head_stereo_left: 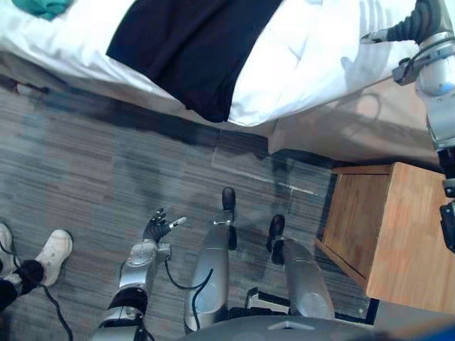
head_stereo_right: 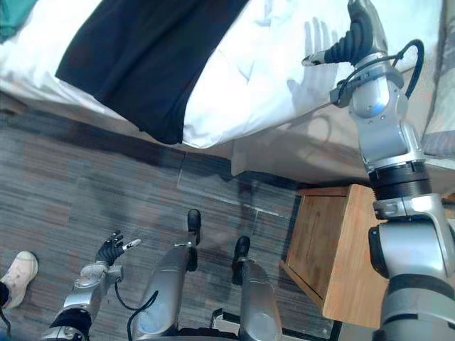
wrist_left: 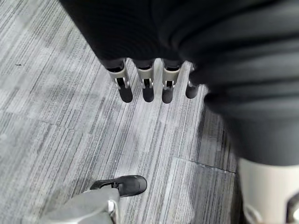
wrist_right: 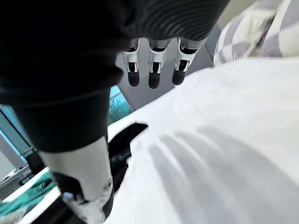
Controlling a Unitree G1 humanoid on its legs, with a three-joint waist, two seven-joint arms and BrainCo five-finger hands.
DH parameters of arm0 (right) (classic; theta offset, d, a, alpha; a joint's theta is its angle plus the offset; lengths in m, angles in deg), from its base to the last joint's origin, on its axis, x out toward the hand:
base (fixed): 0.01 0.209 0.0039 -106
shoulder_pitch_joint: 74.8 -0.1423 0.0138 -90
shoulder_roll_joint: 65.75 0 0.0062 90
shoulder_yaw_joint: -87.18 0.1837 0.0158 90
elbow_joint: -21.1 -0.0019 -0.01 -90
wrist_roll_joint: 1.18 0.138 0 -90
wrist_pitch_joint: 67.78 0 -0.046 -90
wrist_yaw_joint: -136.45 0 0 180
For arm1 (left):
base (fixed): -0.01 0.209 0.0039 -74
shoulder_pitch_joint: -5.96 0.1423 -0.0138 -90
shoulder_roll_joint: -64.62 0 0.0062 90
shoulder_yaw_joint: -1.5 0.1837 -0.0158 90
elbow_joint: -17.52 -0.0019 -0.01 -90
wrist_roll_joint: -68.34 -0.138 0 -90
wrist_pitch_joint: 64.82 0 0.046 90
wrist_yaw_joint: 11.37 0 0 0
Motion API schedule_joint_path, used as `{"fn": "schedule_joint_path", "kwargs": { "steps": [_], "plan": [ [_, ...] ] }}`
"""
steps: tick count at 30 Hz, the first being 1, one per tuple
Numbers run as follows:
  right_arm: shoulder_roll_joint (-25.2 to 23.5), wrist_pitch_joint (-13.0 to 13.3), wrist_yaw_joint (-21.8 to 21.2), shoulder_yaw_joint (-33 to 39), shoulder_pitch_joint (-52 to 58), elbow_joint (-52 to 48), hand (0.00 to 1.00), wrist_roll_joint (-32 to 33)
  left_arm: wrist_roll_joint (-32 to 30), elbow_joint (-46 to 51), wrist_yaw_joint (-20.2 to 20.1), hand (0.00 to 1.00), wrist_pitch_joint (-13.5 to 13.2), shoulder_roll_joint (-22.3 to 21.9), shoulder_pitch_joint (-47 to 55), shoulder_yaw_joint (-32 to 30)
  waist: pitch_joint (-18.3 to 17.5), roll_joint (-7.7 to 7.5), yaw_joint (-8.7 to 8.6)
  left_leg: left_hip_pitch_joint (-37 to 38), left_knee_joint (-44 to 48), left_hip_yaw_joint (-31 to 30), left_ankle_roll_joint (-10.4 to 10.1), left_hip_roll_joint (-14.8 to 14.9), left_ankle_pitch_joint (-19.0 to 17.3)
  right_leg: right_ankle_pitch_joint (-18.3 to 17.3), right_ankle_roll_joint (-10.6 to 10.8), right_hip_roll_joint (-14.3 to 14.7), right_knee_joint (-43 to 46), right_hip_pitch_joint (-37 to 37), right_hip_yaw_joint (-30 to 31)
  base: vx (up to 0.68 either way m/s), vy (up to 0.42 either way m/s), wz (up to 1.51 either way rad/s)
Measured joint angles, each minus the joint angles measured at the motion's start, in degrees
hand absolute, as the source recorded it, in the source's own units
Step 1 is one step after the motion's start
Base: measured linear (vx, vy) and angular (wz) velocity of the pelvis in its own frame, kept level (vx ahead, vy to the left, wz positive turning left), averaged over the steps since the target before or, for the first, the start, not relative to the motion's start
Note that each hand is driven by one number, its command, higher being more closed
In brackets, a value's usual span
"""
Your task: Tidy the bed and pick cloth on bed and put in laundry
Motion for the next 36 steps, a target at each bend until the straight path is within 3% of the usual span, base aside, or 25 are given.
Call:
{"fn": "schedule_joint_path", "kwargs": {
  "steps": [9, 13, 14, 18, 24, 29, 31, 33, 36],
  "plan": [
    [1.9, -0.8, -0.1, -4.7, -10.2, -4.4, 0.00, 0.1, 0.6, 6.6, -0.1, 0.00, 0.4, -1.0, 0.1, 3.5, 1.8, 2.75, 0.13, -7.9, 5.8, 0.2, 0.1, 0.3, -1.4, -3.1, 0.2, -1.6, 7.9, -8.5, -1.0, -0.01, -0.041, 0.03],
    [2.0, -4.6, -1.3, -6.7, -15.8, -4.2, 0.00, -2.1, 3.5, 8.0, -0.1, 0.00, 0.0, -1.0, 0.1, 5.2, 2.4, 3.77, 0.16, -12.7, 7.7, 0.1, 0.2, 0.2, -1.4, -4.5, -0.4, -3.0, 11.9, -13.6, -3.3, 0.01, -0.074, 0.13],
    [2.0, -6.3, -2.4, -6.7, -16.5, -4.1, 1.00, -2.1, 4.4, 8.5, -0.2, 0.00, -0.4, -1.3, 0.2, 5.3, 2.5, 3.94, 0.45, -13.6, 7.9, 0.2, 0.1, 0.2, -1.4, -4.8, -0.3, -3.3, 12.6, -14.7, -3.5, 0.02, -0.072, 0.11],
    [2.0, -11.1, -7.5, -6.6, -18.5, -1.8, 1.00, -2.0, 4.1, 9.8, 0.0, 0.00, -2.0, -2.5, 0.9, 5.0, 2.5, 3.97, 1.09, -15.1, 8.2, 0.0, 0.1, 0.4, -1.4, -5.1, -0.5, -3.4, 13.1, -16.0, -4.4, 0.05, -0.081, 0.05],
    [2.1, -12.5, -7.8, -3.8, -19.3, -0.1, 1.00, 4.0, 1.9, 9.9, 2.8, 0.00, -3.7, -3.4, 0.9, 3.1, 2.5, 3.62, 1.05, -18.8, 11.0, 1.1, 0.4, 2.7, -2.0, -5.1, -0.6, -2.5, 12.7, -17.4, -6.7, 0.04, -0.060, 0.03],
    [0.1, -10.2, -5.4, -1.4, -15.0, 0.3, 1.00, 6.9, -0.4, 9.3, 5.3, 0.00, -3.9, -4.8, 0.9, 2.3, 2.2, 2.70, 1.20, -18.3, 12.5, 3.0, 0.5, 5.1, -2.8, -4.6, -0.5, -0.9, 11.5, -15.9, -6.7, 0.03, -0.039, -0.13],
    [-2.7, -8.0, -1.7, 0.1, -10.7, -0.2, 1.00, 9.5, -0.7, 9.0, 6.7, 0.00, -3.6, -5.9, 0.9, 2.5, 1.7, 1.47, 1.00, -16.3, 11.8, 4.2, 0.5, 5.9, -2.8, -4.2, -0.7, -0.3, 10.3, -14.3, -6.6, 0.02, -0.043, -0.17],
    [-4.3, -6.7, 1.4, 1.3, -6.9, -1.9, 1.00, 12.2, -0.7, 8.9, 7.5, 0.00, -3.0, -6.7, 0.9, 2.5, 1.5, 1.20, 0.77, -14.8, 11.5, 4.4, 0.4, 6.4, -2.8, -3.8, -0.4, 0.4, 9.1, -12.4, -6.6, 0.04, -0.045, -0.13],
    [-8.4, -4.9, 6.1, 5.2, 2.7, -7.6, 1.00, 14.8, -0.8, 8.9, 8.9, 0.00, -1.2, -7.8, 0.9, 3.1, 0.4, -0.81, 0.25, -11.6, 10.4, 6.2, 0.3, 6.9, -2.9, -3.7, -0.3, 0.8, 8.1, -10.3, -5.5, 0.04, -0.048, -0.17]
  ]
}}
